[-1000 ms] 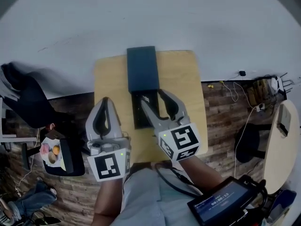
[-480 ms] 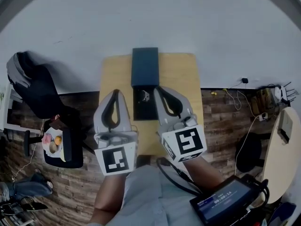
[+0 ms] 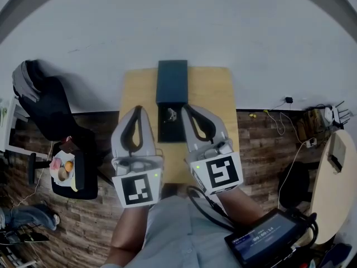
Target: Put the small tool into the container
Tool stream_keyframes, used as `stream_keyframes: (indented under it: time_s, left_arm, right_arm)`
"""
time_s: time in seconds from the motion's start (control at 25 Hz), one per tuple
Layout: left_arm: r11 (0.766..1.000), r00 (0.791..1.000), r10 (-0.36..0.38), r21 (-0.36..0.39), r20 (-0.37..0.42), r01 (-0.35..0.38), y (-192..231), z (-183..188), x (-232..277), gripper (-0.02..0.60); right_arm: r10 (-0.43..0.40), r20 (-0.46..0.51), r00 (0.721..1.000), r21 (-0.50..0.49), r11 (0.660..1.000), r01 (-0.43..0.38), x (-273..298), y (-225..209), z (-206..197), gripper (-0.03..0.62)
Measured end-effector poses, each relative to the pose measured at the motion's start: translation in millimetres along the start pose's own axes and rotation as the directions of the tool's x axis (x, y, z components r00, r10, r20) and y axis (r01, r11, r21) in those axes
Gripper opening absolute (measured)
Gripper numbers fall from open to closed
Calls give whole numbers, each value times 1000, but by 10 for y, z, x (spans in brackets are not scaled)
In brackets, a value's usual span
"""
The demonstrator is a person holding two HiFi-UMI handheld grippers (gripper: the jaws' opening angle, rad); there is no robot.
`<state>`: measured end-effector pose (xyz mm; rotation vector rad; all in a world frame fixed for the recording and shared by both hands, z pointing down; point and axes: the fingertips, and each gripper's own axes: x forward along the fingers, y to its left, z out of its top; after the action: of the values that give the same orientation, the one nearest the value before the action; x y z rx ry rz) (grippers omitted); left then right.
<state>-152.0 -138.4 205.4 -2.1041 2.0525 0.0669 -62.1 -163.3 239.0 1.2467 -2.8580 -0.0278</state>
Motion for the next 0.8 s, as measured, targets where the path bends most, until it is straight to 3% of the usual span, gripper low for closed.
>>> stream_keyframes:
  time_s: [0.44, 0.64, 0.8]
  left_arm:
    - [1000, 1000, -2, 5, 6, 2, 1, 32, -46, 11]
    - [1000, 1000, -7, -7, -15, 7, 114, -140, 172, 11]
    - [1000, 1000, -9, 0, 0, 9, 5, -3, -17, 11]
  right_arm:
    - [-14, 24, 1000, -3, 1000, 14, -73, -27, 51, 0]
    - [-22, 7, 1000, 4, 1000, 22, 182, -107, -50, 0]
    - [-27, 19, 999, -3, 1000, 27, -53, -61, 31, 0]
